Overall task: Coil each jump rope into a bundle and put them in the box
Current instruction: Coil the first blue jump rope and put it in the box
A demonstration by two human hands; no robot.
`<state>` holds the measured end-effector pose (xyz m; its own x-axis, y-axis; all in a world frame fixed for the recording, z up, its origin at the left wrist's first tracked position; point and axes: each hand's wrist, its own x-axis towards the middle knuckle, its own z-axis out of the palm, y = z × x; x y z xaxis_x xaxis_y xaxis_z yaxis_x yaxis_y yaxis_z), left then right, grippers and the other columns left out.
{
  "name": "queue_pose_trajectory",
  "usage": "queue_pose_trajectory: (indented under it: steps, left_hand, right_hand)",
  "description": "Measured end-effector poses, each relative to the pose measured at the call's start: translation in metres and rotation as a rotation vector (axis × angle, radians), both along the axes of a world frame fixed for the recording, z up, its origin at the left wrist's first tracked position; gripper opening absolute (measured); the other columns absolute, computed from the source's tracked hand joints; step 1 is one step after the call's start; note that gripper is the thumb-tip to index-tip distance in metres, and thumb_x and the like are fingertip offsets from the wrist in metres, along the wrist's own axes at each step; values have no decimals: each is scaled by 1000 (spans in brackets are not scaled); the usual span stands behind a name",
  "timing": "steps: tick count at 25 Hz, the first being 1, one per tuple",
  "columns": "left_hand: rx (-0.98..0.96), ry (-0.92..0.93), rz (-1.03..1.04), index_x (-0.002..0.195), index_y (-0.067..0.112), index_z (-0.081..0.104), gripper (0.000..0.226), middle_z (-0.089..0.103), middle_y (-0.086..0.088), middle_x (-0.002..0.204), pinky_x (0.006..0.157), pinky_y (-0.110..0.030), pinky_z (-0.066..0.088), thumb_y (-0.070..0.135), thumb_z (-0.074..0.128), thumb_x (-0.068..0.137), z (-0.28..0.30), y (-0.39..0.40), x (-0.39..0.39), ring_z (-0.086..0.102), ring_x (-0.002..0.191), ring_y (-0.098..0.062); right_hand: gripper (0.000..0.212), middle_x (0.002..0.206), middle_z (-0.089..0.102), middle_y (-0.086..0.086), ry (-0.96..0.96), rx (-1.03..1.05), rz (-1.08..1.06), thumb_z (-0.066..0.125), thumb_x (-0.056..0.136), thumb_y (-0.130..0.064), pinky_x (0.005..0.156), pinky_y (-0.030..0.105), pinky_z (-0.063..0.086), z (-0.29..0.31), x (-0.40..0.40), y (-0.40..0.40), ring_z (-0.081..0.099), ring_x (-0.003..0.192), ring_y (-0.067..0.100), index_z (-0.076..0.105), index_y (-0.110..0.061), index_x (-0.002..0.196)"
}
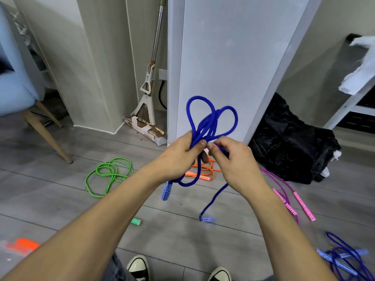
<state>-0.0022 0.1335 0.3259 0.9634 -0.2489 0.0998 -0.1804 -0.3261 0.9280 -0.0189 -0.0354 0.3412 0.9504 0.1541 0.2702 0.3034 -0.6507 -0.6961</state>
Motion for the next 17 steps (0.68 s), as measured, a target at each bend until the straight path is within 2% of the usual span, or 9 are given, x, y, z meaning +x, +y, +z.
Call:
queue_pose_trajectory:
  steps: [3, 6, 9, 12, 14, 17]
  left_hand:
    - [6, 54, -77, 107, 19, 55, 14, 68, -1, 80, 60, -35, 46, 29, 46, 104, 5, 0, -4, 50, 56, -13]
    - [84, 73, -135, 100, 15, 57, 18, 64, 1, 77, 60, -34, 47, 31, 50, 102, 7, 9, -2, 50, 57, -12]
    - [198, 11, -91, 92, 21, 56, 20, 64, 5, 74, 66, -34, 51, 37, 50, 101, 5, 19, 4, 55, 62, -10]
    - [45, 46, 3, 92, 21, 53, 17, 64, 6, 72, 78, -43, 57, 35, 50, 101, -1, 34, 14, 69, 74, -21]
    - [-64, 114, 23, 95, 18, 50, 14, 58, 5, 68, 72, -47, 58, 30, 50, 102, -5, 46, 20, 67, 64, -25]
    - [-102, 114, 99, 100, 14, 50, 12, 51, 4, 67, 61, -39, 55, 26, 49, 102, -6, 57, 28, 52, 53, -13]
  right_hand:
    - [22, 81, 69, -7, 37, -1, -27, 55, 100, -38, 69, 34, 54, -1, 0, -4, 63, 76, 10, 67, -23, 91]
    - [21, 80, 68, -7, 58, -20, -12, 56, 100, -39, 65, 29, 51, -3, 1, -3, 62, 75, 7, 66, -23, 91]
    - [22, 76, 66, -6, 72, -14, -5, 58, 98, -41, 60, 24, 43, -4, 2, -2, 58, 69, 8, 67, -24, 88]
    - [22, 77, 70, -1, 108, 17, -6, 58, 98, -40, 60, 27, 44, -2, 7, -10, 56, 65, 9, 68, -24, 85]
    - [22, 71, 66, -2, 121, 8, 5, 58, 99, -35, 56, 22, 37, 0, 9, -18, 48, 56, 5, 68, -23, 85]
    - [20, 64, 61, -8, 129, 32, 12, 58, 100, -28, 52, 11, 34, 4, 9, -29, 48, 53, 0, 70, -19, 86]
